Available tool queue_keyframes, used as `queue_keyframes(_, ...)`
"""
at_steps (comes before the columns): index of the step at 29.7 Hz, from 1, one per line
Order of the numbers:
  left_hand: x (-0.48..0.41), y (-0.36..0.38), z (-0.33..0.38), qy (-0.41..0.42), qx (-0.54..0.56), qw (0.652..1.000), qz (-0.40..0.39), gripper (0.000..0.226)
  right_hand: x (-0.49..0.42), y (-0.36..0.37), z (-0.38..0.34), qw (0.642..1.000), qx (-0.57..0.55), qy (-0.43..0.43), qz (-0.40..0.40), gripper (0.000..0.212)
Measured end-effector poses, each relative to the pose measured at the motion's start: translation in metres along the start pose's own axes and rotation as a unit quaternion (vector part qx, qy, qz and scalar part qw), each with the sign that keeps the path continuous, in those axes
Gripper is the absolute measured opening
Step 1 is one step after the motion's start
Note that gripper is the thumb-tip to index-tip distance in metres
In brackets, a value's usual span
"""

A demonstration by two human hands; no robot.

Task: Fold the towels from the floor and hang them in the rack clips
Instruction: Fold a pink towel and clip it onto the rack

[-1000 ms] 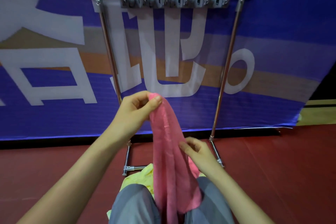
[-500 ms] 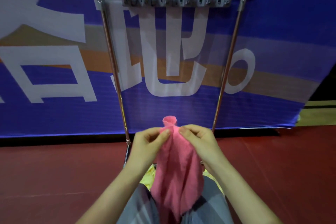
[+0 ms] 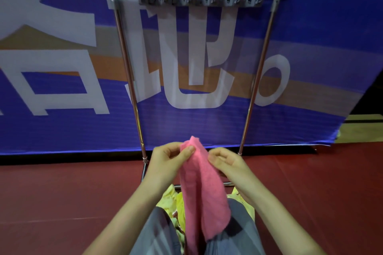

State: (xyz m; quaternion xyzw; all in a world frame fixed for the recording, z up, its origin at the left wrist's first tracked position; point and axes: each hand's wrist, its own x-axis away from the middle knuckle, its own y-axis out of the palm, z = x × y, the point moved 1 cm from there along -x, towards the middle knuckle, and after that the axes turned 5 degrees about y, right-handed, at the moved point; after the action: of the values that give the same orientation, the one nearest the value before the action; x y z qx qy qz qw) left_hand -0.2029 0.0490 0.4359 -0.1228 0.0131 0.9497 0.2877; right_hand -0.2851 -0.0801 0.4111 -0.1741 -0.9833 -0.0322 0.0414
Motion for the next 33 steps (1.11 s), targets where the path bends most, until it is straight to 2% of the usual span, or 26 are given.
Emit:
queue_keyframes(5,-0.006,-0.019,0.006,-0.010,-0.005,1.000,0.025,0.011,0.010,-0.014,0.028,0.997,0.049,0.062,-0.023,0.020)
queue_keyframes(7,-0.009,-0.025,0.006,-0.017,-0.005,0.999,0.040,0.014,0.012,-0.020,0.036,0.996,0.034,0.079,-0.014,0.022)
queue_keyframes(9,-0.011,-0.029,0.005,-0.023,-0.013,0.999,0.043,0.015,0.014,-0.022,0.039,0.996,-0.016,0.087,-0.001,0.015)
queue_keyframes(13,-0.011,-0.037,-0.006,-0.035,-0.043,0.996,0.066,0.007,0.010,-0.027,0.035,0.983,-0.146,0.086,0.065,0.018)
queue_keyframes(16,-0.013,-0.046,-0.022,-0.057,-0.046,0.992,0.101,0.012,0.003,-0.032,0.025,0.972,-0.203,0.071,0.097,0.020)
queue_keyframes(17,-0.014,-0.047,-0.026,-0.064,-0.044,0.991,0.109,0.014,0.002,-0.032,0.019,0.972,-0.203,0.065,0.096,0.023)
queue_keyframes(20,-0.013,-0.043,-0.032,-0.068,-0.049,0.990,0.110,0.013,-0.003,-0.026,0.008,0.981,-0.157,0.055,0.098,0.011)
queue_keyframes(23,-0.008,-0.024,-0.028,-0.051,-0.047,0.994,0.080,0.010,-0.010,-0.011,0.000,0.987,-0.113,0.040,0.105,0.018)
queue_keyframes(27,0.000,0.003,-0.024,-0.015,-0.026,0.999,0.030,0.014,-0.012,0.011,-0.001,0.993,-0.080,0.047,0.075,0.019)
queue_keyframes(30,0.005,0.011,-0.025,-0.007,-0.007,1.000,0.028,0.017,-0.012,0.019,0.002,0.991,-0.086,0.062,0.086,0.026)
queue_keyframes(33,0.010,0.010,-0.029,-0.012,-0.007,0.999,0.030,0.022,-0.010,0.019,0.005,0.993,-0.080,0.057,0.071,0.019)
